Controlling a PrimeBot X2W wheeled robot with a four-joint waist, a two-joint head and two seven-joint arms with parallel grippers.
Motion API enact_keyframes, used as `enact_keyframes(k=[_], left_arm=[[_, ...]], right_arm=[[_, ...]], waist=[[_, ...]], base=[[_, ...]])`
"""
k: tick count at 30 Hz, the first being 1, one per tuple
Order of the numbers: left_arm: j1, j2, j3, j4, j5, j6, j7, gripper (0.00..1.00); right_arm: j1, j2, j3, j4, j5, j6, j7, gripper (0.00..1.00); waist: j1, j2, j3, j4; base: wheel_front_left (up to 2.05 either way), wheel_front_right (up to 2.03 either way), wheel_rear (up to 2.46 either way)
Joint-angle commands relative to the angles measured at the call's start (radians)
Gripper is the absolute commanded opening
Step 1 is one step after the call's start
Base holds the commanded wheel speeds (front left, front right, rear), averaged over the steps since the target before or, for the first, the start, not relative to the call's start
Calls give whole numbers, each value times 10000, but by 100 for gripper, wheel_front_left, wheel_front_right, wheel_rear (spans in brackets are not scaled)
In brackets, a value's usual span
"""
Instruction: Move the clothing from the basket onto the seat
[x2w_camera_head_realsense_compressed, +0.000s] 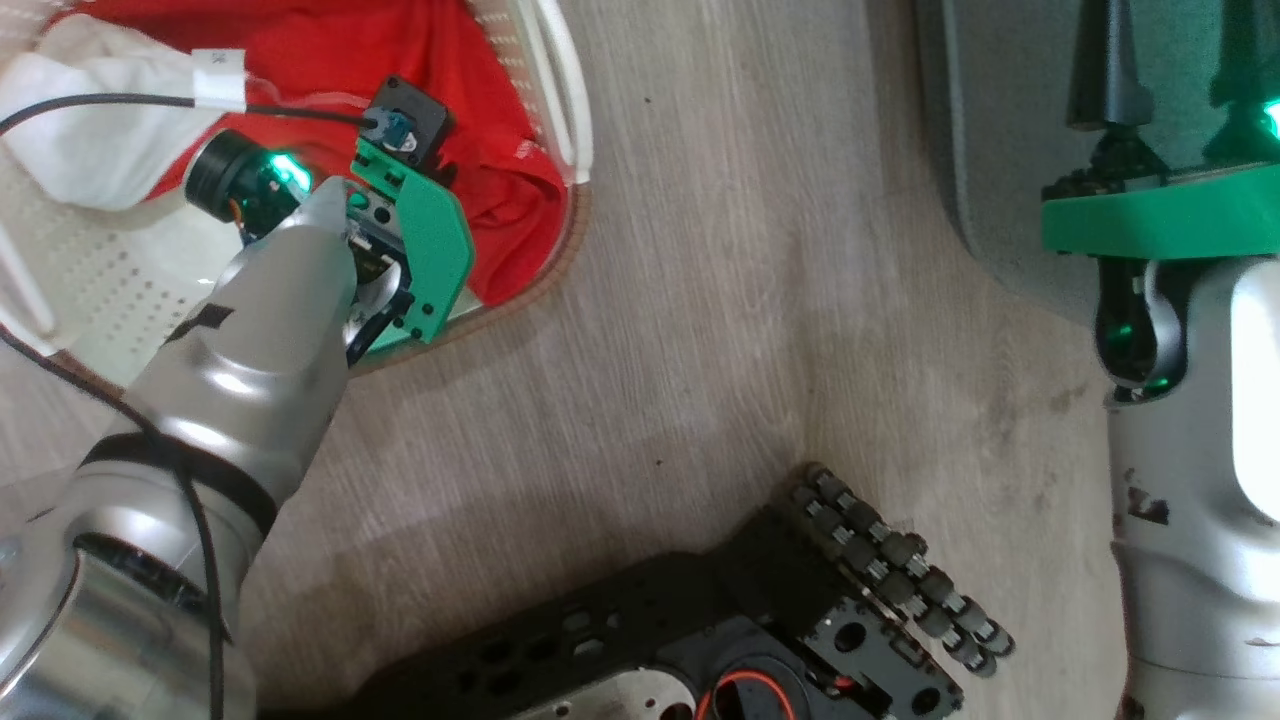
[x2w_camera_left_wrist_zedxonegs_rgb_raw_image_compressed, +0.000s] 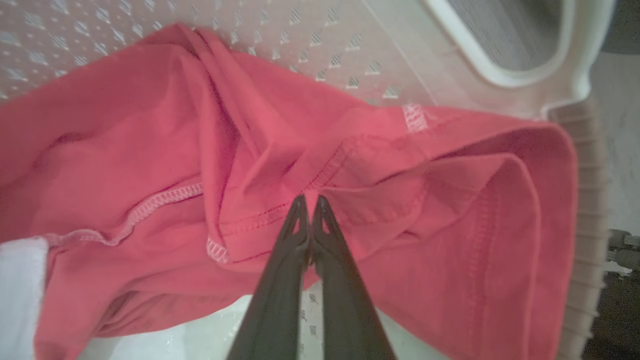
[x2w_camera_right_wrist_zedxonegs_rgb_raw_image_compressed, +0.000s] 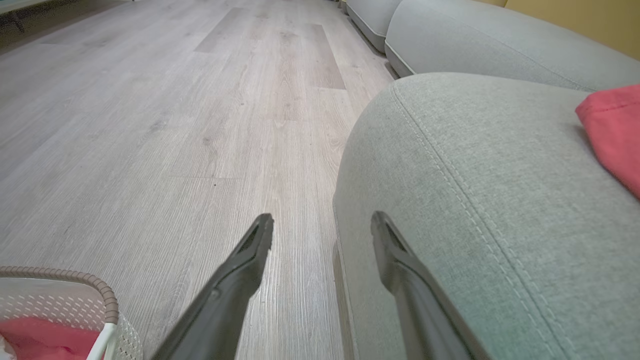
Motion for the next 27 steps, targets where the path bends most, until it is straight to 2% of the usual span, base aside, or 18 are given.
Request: enact_keyframes(k=[1, 10, 15, 27], left_arm=[[0, 80, 78, -196, -127, -13, -190, 0], [378, -47, 719, -378, -1389, -13, -2168, 0], [1020, 31, 1396, -902, -1824, 36, -2598, 0], [4340, 837, 4023, -4812, -1518, 983, -2628, 0]], right_arm=[[393, 38, -4, -262, -43, -4, -36, 100], [863, -56, -447, -90, -490, -4, -36, 100], [1382, -325, -713, 119, -624, -4, -36, 100], [2823, -559, -964, 637, -768, -4, -36, 100]], waist=[[0, 0, -138, 141], [0, 0, -1741, 1237], [0, 0, -3066, 1951], [0, 0, -6200, 2839]], base=[[0, 0, 0], [0, 0, 0], [0, 0, 0], [0, 0, 0]])
